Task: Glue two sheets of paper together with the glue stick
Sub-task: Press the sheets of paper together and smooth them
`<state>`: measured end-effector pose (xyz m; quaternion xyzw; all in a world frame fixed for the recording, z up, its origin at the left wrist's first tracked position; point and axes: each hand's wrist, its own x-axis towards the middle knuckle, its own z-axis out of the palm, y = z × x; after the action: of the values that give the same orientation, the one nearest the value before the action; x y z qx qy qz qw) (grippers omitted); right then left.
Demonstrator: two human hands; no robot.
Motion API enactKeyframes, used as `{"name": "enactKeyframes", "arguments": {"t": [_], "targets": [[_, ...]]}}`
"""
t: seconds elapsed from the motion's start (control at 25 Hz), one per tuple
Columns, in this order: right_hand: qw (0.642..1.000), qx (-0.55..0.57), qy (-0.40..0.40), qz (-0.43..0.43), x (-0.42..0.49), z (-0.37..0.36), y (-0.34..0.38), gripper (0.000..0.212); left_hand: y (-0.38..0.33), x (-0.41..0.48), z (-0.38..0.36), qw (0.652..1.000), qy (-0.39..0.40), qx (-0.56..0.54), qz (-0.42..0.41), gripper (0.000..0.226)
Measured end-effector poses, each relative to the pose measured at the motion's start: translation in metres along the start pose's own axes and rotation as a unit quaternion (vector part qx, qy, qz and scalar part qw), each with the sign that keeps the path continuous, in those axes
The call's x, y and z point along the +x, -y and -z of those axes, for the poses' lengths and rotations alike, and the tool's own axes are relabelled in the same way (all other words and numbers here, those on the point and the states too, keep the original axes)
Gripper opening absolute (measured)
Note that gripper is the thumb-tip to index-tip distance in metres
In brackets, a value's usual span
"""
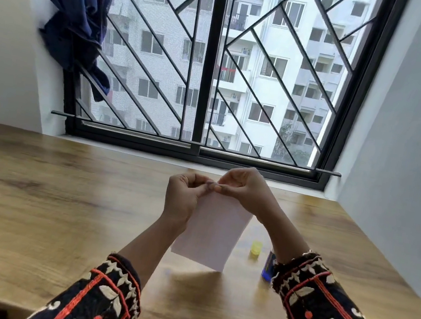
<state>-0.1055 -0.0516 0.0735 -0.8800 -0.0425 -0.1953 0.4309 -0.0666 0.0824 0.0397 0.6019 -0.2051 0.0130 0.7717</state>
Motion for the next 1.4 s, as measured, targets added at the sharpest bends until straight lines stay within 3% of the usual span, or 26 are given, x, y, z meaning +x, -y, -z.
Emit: {"name": "enactKeyframes", "arguments": {"t": [0.28,0.72,0.84,0.92,1.12,1.16,1.24,1.32,1.4], "targets": [[1.000,-0.011,0.022,0.010,0.009,0.003,0.006,0.007,-0.007,0.001,-0.001,1.000,-0.003,0.007,-0.012,0.020],[0.999,0.014,0.023,-0.026,0.000,0.028,-0.004,0.014,-0.018,0.002,-0.002,0.997,-0.079,-0.022,0.000,0.023],[0.998,0.054,0.014,-0.032,-0.003,0.035,-0.008,0.014,-0.020,0.002,-0.003,0.995,-0.088,-0.043,0.010,0.022],[0.995,0.096,0.002,-0.032,-0.006,0.037,-0.010,0.004,-0.020,0.002,-0.004,0.993,-0.094,-0.064,0.021,0.020],[0.976,0.210,-0.056,-0.035,-0.009,0.036,-0.017,0.013,-0.015,0.000,-0.008,0.985,-0.099,-0.121,0.072,0.018],[0.976,0.208,-0.062,-0.033,-0.010,0.035,-0.017,0.014,-0.015,-0.001,-0.007,0.988,-0.101,-0.101,0.060,0.016],[0.978,0.196,-0.073,-0.023,-0.010,0.033,-0.015,0.016,-0.015,-0.001,-0.003,0.989,-0.118,0.074,-0.043,0.006],[0.980,0.181,-0.077,-0.012,-0.009,0.032,-0.013,0.018,-0.021,-0.002,-0.003,0.934,-0.122,0.275,-0.193,0.014],[0.985,0.161,-0.068,0.001,-0.009,0.029,-0.008,0.020,-0.032,-0.005,-0.012,0.893,-0.063,0.353,-0.273,0.017]]}}
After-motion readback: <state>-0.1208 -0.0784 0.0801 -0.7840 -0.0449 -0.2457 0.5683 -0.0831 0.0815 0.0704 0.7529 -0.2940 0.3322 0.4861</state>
